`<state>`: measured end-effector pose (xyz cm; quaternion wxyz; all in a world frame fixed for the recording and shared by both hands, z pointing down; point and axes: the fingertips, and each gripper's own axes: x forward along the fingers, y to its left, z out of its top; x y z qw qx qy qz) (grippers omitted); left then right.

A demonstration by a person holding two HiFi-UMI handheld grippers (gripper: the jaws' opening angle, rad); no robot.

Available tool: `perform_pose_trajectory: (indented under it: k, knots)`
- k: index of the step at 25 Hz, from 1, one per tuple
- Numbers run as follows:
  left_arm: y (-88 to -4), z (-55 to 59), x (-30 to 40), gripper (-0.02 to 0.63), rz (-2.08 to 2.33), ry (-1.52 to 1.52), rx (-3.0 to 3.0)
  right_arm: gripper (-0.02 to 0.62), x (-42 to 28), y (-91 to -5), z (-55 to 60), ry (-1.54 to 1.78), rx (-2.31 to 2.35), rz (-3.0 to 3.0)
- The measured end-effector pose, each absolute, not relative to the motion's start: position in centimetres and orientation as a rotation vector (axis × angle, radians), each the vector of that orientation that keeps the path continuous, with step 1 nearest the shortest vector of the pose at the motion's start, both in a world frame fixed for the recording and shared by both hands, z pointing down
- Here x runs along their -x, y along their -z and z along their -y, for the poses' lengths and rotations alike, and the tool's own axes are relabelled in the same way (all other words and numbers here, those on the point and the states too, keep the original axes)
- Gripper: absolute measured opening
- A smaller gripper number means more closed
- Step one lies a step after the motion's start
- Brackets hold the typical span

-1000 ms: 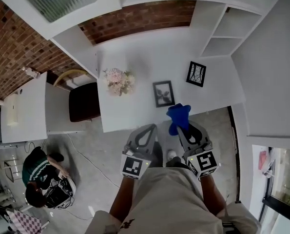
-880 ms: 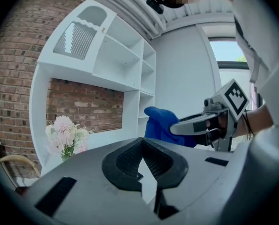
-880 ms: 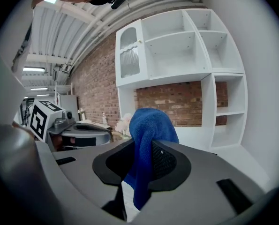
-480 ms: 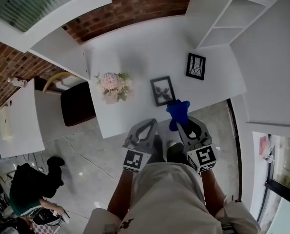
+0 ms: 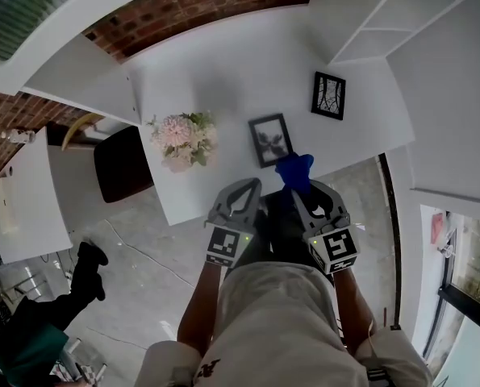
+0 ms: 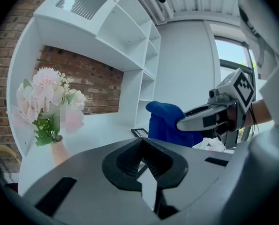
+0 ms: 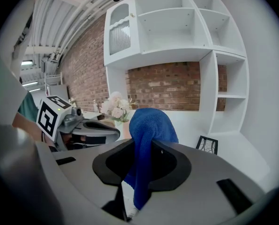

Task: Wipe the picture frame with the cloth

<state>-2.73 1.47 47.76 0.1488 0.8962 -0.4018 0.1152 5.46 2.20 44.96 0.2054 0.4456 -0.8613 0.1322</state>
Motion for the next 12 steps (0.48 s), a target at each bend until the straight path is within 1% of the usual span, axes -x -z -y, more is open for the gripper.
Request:
perform_pose_trajectory:
  k: [12]
  knots:
    - [-52.3, 0.4, 2.0, 0.003, 1.131, -0.473, -2.52, 0.086, -5.1, -48.9, -0.1, -0.447, -1.179, 2.383]
